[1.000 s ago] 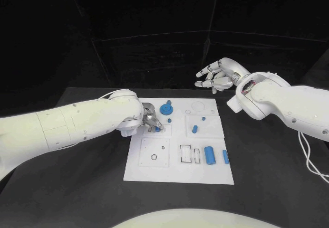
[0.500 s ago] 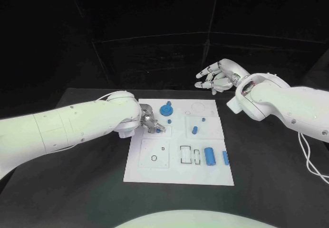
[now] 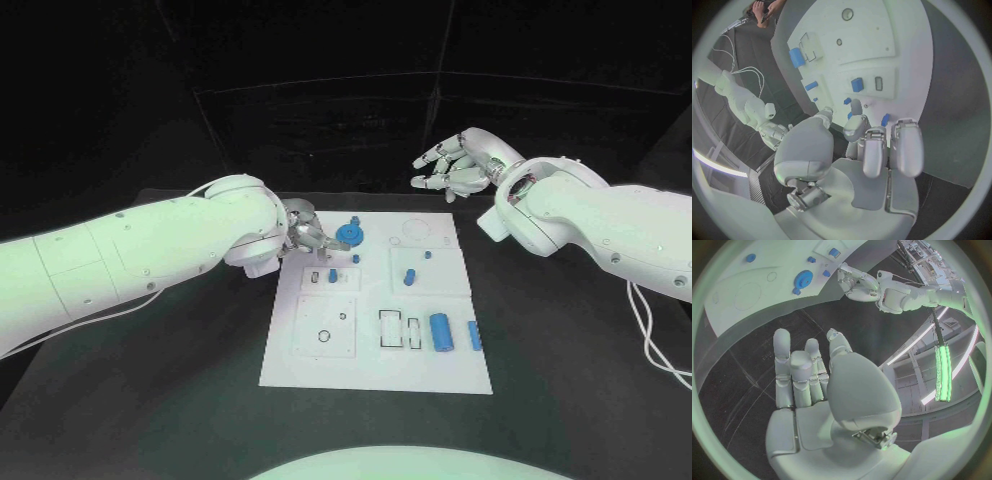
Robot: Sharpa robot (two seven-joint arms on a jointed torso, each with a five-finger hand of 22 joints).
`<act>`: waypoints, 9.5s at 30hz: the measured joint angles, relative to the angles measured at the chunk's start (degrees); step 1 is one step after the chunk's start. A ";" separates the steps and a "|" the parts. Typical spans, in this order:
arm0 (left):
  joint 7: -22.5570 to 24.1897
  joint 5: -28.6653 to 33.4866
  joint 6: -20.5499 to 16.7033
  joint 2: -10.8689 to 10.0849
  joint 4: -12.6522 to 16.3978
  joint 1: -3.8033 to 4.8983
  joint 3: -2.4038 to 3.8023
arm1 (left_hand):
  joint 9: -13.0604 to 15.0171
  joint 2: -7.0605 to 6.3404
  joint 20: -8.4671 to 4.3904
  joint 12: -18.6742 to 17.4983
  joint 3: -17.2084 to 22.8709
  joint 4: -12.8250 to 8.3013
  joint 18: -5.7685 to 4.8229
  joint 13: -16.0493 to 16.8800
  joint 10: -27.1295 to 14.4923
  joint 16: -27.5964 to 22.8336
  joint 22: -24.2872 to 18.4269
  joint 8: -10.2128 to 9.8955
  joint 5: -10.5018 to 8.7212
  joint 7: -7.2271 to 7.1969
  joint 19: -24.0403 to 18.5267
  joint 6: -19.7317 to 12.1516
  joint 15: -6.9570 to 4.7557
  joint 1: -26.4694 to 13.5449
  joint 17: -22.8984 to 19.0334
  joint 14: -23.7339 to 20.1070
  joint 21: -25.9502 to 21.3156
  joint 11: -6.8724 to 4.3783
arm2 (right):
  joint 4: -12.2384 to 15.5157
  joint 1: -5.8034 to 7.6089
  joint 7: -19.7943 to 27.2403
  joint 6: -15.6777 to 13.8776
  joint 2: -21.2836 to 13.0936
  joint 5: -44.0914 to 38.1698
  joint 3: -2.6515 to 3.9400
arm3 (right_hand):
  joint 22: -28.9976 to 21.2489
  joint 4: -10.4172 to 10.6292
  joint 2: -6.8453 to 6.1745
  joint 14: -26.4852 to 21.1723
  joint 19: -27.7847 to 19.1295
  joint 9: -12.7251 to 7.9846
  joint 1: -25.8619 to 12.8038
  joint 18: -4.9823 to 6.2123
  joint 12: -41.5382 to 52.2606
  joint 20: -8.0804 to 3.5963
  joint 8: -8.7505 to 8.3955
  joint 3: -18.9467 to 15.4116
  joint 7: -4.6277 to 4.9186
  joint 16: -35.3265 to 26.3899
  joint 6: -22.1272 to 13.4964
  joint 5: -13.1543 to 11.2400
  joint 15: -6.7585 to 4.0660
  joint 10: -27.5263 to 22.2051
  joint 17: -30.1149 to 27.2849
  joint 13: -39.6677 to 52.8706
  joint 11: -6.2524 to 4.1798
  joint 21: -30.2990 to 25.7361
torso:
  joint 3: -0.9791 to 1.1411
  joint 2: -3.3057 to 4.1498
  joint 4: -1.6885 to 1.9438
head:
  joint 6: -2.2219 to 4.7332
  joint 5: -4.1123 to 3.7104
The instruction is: Assemble the parts on the task board
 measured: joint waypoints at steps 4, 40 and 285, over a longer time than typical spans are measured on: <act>0.45 0.40 0.71 -0.54 -0.74 0.82 1.20 | -0.23 1.52 0.29 -1.32 -0.22 -1.94 0.00 -1.21 -1.21 0.00 -2.54 -1.10 0.00 0.79 -0.55 -1.83 0.00 5.06 0.00 0.00 -1.97 0.76 | -0.20 0.00 0.00 0.11 0.03 0.00 0.00 | 0.00 0.00 0.00 0.00 0.00 0.00 0.00 0.01 0.00 0.00 0.00 0.00 0.00 0.00 0.00 0.00 0.00 0.00 0.00 0.00 0.00 0.00 | 0.01 0.03 0.00 | 0.04 -0.01; 3.20 -1.33 15.50 12.13 -28.46 1.78 -0.82 | -5.69 4.24 1.51 -3.13 -8.55 1.32 0.00 -3.58 -3.57 0.00 -3.86 -5.75 0.00 2.07 -1.31 -2.19 1.25 6.58 0.00 0.22 -3.84 2.14 | -0.61 -0.01 0.04 0.51 0.87 0.00 -0.01 | 0.01 0.00 0.00 0.01 0.01 -0.01 0.00 0.00 0.00 0.00 0.00 0.00 0.00 0.00 0.00 0.21 0.00 0.00 0.01 -0.03 0.00 0.03 | -0.04 0.43 -0.32 | 0.26 1.14; 22.40 6.79 -13.44 -2.96 -3.64 -1.35 -3.21 | -10.13 1.49 4.71 -25.21 3.19 -11.05 5.81 -27.03 -24.80 -20.40 -34.94 -7.37 3.60 6.81 -17.45 -10.66 5.40 15.70 -15.95 -7.04 -38.26 6.35 | -1.30 -0.03 0.07 1.36 0.30 0.02 -0.01 | -0.54 0.30 0.00 0.01 0.01 -0.02 0.00 0.00 0.00 0.00 0.17 -0.30 0.00 -0.28 0.00 0.54 0.00 -0.21 -0.08 -0.59 0.21 -0.63 | -0.03 0.37 -0.29 | -0.86 0.83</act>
